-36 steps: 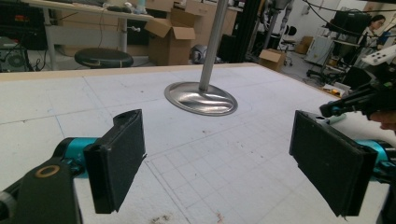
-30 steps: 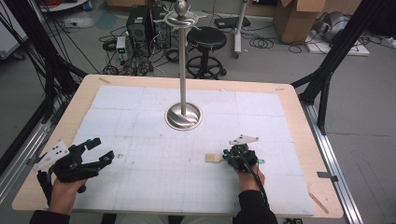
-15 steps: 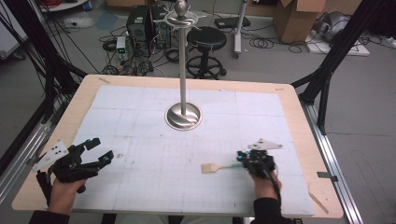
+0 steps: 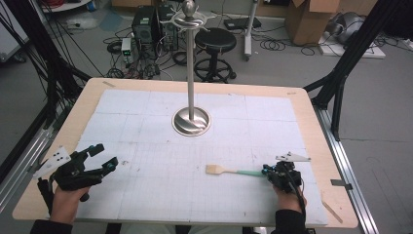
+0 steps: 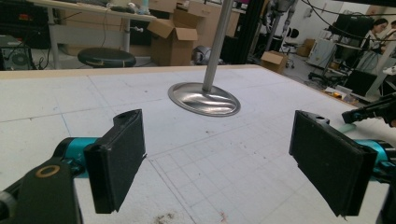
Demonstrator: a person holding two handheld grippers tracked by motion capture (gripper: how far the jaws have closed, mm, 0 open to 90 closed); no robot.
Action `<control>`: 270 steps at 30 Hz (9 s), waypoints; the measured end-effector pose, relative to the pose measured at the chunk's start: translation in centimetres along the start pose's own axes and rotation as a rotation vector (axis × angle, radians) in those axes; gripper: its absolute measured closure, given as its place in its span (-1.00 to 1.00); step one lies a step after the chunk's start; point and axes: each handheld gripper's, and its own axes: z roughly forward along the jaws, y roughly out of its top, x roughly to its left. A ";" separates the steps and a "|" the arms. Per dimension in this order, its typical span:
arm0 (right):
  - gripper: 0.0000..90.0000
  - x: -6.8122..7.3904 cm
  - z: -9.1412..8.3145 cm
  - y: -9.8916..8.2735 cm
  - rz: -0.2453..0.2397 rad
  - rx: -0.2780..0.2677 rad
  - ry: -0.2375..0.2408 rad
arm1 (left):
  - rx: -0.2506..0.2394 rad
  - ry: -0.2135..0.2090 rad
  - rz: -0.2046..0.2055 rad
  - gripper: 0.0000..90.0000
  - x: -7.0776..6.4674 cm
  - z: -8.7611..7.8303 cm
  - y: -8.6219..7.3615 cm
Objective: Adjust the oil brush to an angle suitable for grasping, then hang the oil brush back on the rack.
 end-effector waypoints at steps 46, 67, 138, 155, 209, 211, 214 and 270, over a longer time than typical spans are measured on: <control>0.99 4.9 3.2 2.9 -0.142 0.053 0.051 | 0.012 0.000 0.002 -0.58 0.1 -0.1 -0.1; 0.93 11.2 4.6 5.3 -0.177 -0.090 0.276 | 0.013 -0.015 0.007 -0.58 -0.1 0.0 0.0; -0.59 4.1 -5.7 -0.3 -0.111 -0.378 0.113 | 0.507 -0.289 0.177 -0.04 -8.1 11.6 -3.3; -0.59 4.1 -5.6 -0.2 -0.114 -0.373 0.117 | 0.582 -0.228 0.280 0.43 -8.9 13.8 -3.6; -0.45 9.5 -4.8 2.6 -0.311 -0.337 0.632 | 0.238 -0.623 0.133 0.82 -10.4 9.2 -0.5; -0.37 10.0 -4.7 2.9 -0.336 -0.339 0.661 | 0.231 -0.638 0.133 0.82 -10.4 9.1 -0.4; -0.27 10.5 -4.6 3.2 -0.368 -0.323 0.688 | 0.218 -0.658 0.125 0.82 -10.4 8.8 -0.3; 0.68 14.5 -3.5 5.4 -0.422 -0.437 1.045 | 0.082 -0.826 0.073 0.81 -11.7 8.0 0.3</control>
